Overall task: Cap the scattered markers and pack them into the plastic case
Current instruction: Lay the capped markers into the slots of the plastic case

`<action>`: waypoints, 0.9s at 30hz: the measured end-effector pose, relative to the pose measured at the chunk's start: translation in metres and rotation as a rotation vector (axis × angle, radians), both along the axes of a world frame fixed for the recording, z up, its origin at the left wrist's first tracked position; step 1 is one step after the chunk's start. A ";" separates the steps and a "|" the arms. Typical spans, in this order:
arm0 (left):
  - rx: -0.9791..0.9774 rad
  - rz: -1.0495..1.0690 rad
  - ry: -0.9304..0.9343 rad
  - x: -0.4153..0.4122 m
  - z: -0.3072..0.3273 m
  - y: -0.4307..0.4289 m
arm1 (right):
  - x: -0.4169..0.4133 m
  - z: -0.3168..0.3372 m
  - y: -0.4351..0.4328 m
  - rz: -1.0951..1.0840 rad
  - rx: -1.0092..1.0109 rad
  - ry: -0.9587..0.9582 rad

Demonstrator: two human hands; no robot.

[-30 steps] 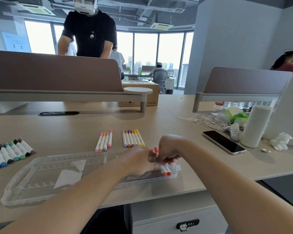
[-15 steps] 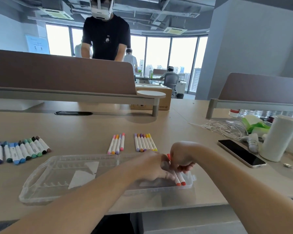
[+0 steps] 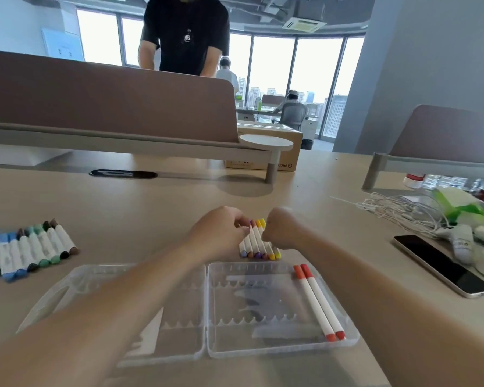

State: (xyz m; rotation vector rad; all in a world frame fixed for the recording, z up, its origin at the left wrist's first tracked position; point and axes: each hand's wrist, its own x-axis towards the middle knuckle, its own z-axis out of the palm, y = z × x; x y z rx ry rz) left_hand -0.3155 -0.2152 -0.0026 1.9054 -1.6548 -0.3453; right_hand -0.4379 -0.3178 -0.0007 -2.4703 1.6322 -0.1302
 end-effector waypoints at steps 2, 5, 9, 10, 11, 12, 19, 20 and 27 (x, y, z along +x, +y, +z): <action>-0.008 -0.014 0.006 0.006 0.001 -0.003 | 0.010 0.000 -0.004 -0.007 0.000 0.035; -0.002 -0.021 0.002 0.013 0.001 -0.009 | 0.019 0.001 -0.010 -0.014 -0.031 0.064; 0.003 -0.031 0.032 0.018 0.000 -0.011 | 0.031 0.000 -0.017 -0.023 -0.041 0.136; 0.008 -0.033 0.040 0.019 -0.002 -0.012 | 0.034 -0.001 -0.018 -0.025 -0.037 0.150; 0.015 -0.033 0.048 0.020 -0.004 -0.013 | 0.037 -0.003 -0.019 -0.028 -0.033 0.165; 0.020 -0.033 0.058 0.020 -0.005 -0.013 | 0.040 -0.004 -0.021 -0.035 -0.032 0.183; 0.010 -0.014 0.070 0.024 -0.003 -0.005 | 0.051 -0.001 -0.020 -0.058 0.017 0.280; 0.011 -0.010 0.068 0.024 -0.003 -0.003 | 0.052 -0.001 -0.018 -0.057 0.017 0.300; 0.034 0.001 0.069 0.019 0.002 0.011 | 0.042 0.008 -0.009 -0.075 0.031 0.177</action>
